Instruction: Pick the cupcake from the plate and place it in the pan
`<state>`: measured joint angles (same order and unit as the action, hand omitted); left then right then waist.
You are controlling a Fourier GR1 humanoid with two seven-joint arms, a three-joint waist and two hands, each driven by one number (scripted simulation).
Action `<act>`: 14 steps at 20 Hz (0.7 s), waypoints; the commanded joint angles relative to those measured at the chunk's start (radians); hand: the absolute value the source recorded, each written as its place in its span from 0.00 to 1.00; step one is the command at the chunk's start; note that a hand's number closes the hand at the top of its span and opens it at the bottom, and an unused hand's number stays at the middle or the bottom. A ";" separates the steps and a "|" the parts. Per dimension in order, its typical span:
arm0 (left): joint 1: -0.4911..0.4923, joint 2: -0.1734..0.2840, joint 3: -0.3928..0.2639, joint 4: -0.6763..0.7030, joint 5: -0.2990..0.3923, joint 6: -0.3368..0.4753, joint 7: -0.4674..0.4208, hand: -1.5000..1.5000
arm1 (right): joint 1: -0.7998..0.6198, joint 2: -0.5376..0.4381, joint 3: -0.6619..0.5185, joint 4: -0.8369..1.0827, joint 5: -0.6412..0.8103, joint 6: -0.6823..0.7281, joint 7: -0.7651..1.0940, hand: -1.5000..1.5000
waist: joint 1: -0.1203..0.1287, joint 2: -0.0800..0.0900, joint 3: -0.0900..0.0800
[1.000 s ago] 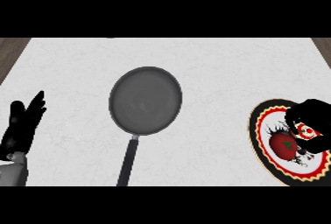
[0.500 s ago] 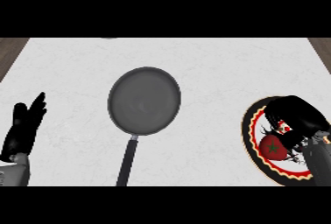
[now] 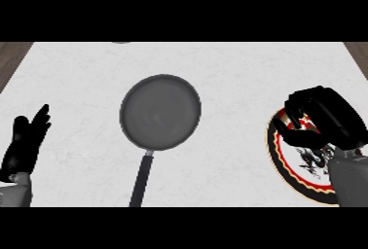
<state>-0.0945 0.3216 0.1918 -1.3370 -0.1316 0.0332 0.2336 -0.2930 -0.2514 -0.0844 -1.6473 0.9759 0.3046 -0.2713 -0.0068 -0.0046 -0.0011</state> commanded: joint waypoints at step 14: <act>-0.037 -0.019 -0.006 -0.002 -0.022 -0.003 0.019 0.50 | -0.348 0.250 0.232 0.242 -0.152 -0.163 0.426 1.00 | 0.026 0.007 0.001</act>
<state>-0.1352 0.3160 0.1936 -1.3352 -0.1446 0.0223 0.2528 -0.5505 -0.0243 0.0808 -1.5249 0.8883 0.2333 0.0573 0.0137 0.0009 -0.0001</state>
